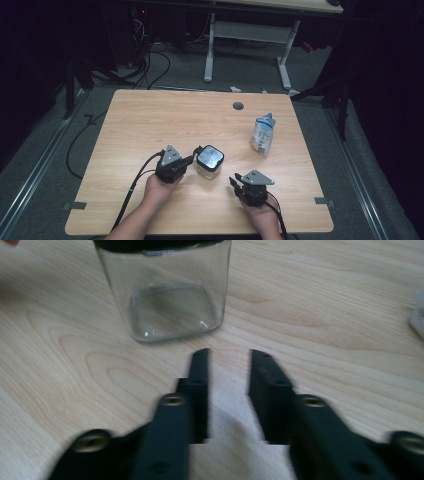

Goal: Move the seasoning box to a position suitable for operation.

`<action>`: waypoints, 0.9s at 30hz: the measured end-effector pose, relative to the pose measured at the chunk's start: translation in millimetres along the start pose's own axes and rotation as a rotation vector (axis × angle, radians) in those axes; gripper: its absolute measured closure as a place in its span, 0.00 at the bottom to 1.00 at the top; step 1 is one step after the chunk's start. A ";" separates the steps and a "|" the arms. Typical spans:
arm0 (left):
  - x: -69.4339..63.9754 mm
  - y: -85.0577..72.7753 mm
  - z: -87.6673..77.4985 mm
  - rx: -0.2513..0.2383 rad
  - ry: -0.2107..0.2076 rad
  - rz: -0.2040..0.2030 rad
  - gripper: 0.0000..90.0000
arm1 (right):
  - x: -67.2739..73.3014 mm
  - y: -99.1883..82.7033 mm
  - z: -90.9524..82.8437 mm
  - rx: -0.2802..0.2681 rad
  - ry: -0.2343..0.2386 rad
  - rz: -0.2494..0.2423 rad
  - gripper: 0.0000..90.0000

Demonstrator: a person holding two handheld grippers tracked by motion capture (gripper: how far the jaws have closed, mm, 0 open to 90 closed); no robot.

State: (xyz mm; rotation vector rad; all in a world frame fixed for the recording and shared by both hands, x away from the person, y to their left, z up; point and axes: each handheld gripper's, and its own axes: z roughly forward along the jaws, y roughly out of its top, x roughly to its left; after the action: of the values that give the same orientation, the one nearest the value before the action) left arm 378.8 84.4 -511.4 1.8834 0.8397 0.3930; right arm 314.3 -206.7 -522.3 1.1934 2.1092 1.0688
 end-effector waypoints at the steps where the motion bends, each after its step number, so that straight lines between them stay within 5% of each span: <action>1: 1.2 -6.3 -8.3 0.017 0.031 0.016 1.00 | -4.7 9.2 6.2 -0.022 -0.008 0.026 0.99; 4: 3.5 -14.0 -23.0 0.016 0.059 0.023 1.00 | -11.0 23.8 22.9 -0.023 -0.041 0.023 1.00; 10: 12.5 -24.3 -43.0 0.003 0.077 0.002 0.99 | -18.3 42.4 46.3 -0.025 -0.031 0.038 1.00; 22: 25.1 -37.4 -68.8 0.003 0.079 -0.035 0.94 | -1.3 45.0 52.6 -0.040 0.019 -0.010 0.97; 27: 26.6 -38.5 -65.2 0.031 0.074 -0.049 0.83 | 3.3 45.7 47.5 -0.039 -0.003 -0.029 0.92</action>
State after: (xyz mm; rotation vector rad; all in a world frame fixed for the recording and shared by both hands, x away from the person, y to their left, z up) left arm 344.0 156.4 -518.6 1.8826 0.9447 0.4230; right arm 368.9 -171.1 -512.4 1.1416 2.0874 1.0901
